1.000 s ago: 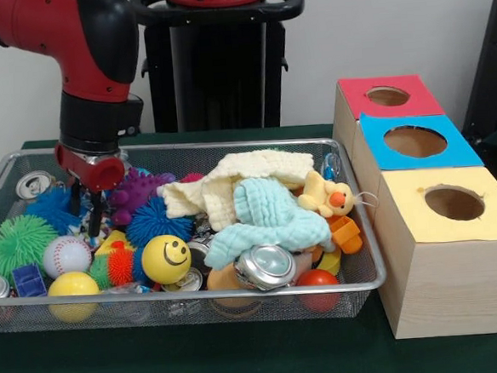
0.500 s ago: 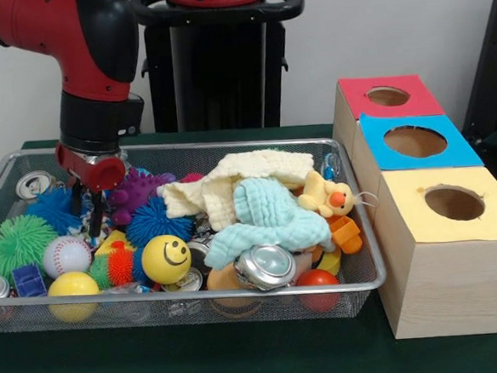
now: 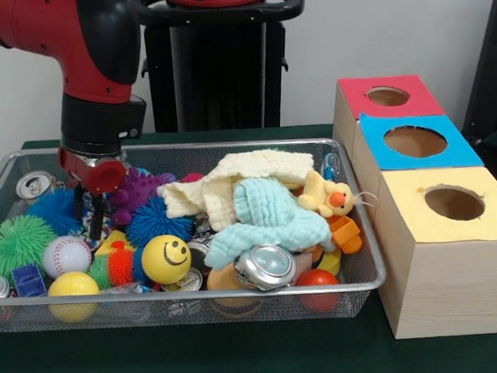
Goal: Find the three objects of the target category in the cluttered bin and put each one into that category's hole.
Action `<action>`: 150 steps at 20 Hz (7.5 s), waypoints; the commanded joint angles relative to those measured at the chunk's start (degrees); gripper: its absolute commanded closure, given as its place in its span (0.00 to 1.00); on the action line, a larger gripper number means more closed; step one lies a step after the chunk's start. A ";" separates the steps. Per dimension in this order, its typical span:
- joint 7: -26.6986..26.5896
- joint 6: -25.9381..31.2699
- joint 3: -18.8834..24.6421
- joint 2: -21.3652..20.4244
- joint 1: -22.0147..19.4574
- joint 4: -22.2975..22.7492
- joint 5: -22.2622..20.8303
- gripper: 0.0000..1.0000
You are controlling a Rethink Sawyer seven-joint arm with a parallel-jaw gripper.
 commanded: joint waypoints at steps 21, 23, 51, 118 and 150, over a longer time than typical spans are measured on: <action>6.23 5.48 5.09 -1.00 2.98 3.76 7.63 0.00; 6.03 5.62 4.66 -1.18 3.09 3.98 7.58 0.00; 6.15 -4.36 -5.17 8.26 7.19 2.62 6.75 0.00; 8.65 50.57 -12.55 -30.02 28.04 -0.32 19.98 1.00; 6.68 40.57 -8.73 -25.47 24.49 1.69 20.30 1.00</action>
